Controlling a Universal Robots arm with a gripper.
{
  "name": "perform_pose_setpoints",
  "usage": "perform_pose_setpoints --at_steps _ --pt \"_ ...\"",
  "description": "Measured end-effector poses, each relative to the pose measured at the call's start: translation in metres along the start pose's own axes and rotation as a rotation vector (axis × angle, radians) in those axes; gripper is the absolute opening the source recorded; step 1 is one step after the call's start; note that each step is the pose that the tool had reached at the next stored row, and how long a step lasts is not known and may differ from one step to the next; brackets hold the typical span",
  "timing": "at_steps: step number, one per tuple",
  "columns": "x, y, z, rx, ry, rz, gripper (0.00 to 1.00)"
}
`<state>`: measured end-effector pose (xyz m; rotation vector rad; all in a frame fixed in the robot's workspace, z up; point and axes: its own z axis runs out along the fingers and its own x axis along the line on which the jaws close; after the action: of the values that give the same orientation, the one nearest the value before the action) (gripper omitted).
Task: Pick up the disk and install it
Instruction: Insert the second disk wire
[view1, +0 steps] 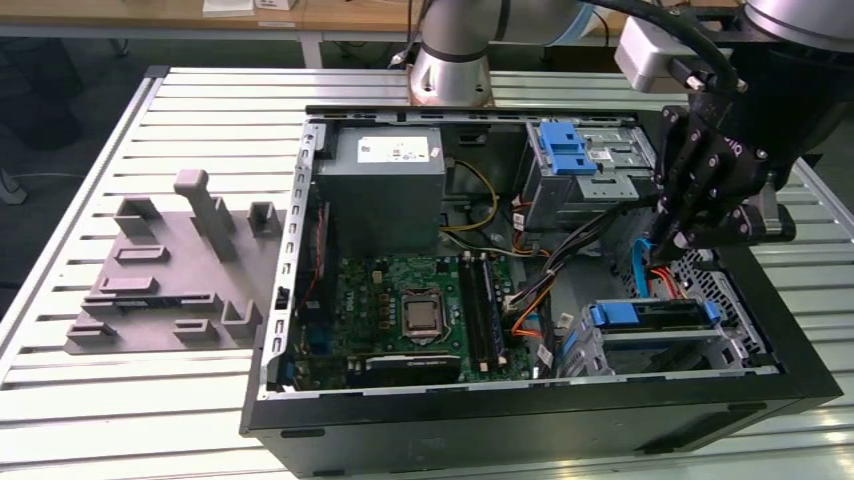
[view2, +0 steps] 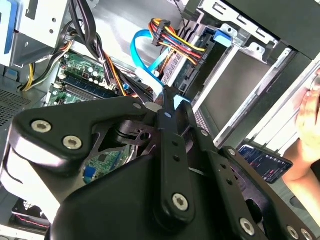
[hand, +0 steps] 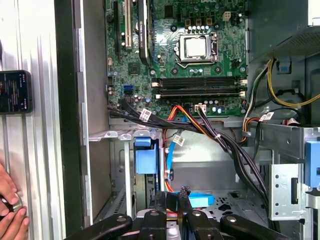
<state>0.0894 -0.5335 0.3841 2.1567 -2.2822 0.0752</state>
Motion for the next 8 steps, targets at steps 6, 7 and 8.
perform_pose_setpoints --at_steps 6,7,8 --pt "-0.0007 0.0002 0.0052 0.0017 0.0011 0.001 0.24" --pt "-0.0008 0.0002 0.0052 0.0017 0.0013 0.001 0.24" --pt "-0.0007 0.0002 0.0052 0.0018 0.0013 0.001 0.24"
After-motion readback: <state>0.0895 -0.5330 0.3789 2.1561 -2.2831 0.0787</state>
